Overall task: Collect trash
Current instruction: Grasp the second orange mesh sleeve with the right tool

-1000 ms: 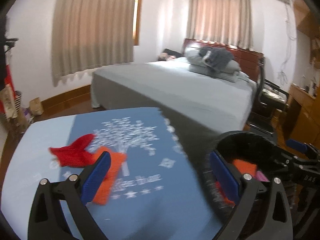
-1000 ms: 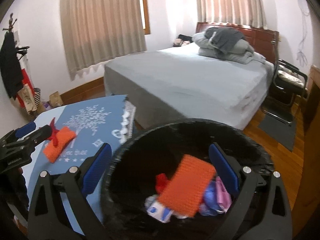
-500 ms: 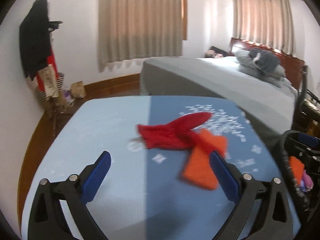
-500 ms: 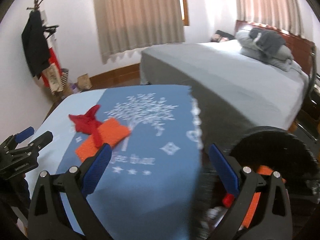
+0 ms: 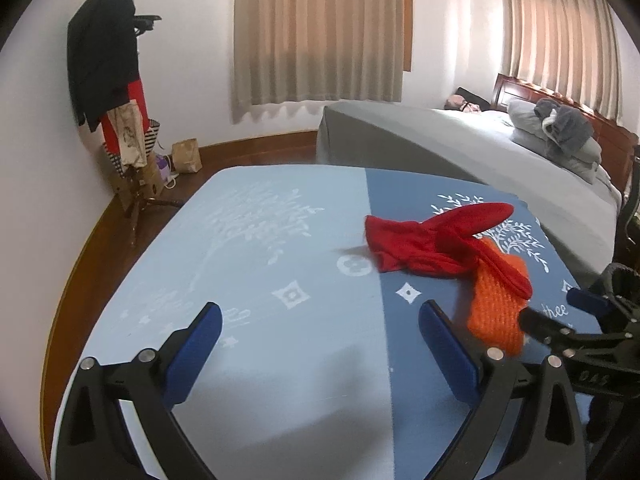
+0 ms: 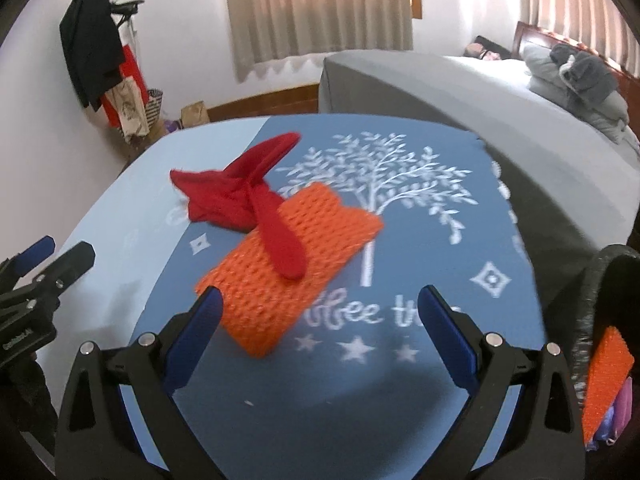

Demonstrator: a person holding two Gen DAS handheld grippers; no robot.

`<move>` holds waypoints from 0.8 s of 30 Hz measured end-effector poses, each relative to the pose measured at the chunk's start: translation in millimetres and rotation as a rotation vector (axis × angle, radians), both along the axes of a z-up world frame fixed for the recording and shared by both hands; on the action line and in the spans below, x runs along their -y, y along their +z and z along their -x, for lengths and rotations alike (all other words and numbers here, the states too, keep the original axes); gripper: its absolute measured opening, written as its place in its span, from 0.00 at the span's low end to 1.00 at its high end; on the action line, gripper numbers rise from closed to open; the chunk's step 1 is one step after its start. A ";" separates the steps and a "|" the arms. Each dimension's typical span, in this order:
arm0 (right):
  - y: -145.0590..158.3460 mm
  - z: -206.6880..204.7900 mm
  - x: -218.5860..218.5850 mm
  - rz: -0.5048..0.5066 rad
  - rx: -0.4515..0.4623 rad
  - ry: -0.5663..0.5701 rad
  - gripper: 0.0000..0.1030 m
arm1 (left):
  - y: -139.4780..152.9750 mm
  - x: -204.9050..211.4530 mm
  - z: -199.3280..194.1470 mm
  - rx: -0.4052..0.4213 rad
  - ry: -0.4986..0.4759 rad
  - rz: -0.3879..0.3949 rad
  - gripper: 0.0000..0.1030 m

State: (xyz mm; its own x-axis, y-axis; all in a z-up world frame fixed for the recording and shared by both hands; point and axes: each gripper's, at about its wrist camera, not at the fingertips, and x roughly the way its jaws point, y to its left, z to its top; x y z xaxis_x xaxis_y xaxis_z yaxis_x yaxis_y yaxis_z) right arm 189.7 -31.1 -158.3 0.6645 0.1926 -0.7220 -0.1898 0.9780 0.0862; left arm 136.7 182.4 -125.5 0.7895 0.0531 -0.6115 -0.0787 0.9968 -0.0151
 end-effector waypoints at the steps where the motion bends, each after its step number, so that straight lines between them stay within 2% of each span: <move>1: -2.2 -1.3 -3.8 0.006 -0.008 0.005 0.92 | 0.4 -1.1 -0.3 0.000 0.002 0.003 0.94; 11: -17.6 -11.1 -12.6 0.059 -0.066 0.010 0.92 | 1.8 -4.6 -2.1 0.003 0.013 0.018 0.94; 19: -20.6 -12.3 22.6 0.087 -0.079 -0.093 0.92 | 1.4 0.2 -2.0 -0.003 -0.001 0.020 0.94; 24: -16.8 -12.1 43.0 0.052 -0.066 -0.122 0.92 | 2.0 4.9 -2.8 -0.002 -0.010 0.024 0.94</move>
State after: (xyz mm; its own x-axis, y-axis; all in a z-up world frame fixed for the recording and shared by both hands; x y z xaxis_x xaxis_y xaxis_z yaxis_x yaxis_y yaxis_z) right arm 201.8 -74.1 -175.1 0.6313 0.0740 -0.7720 -0.0645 0.9970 0.0428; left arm 139.5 177.6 -123.5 0.7887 0.0310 -0.6140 -0.0692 0.9969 -0.0386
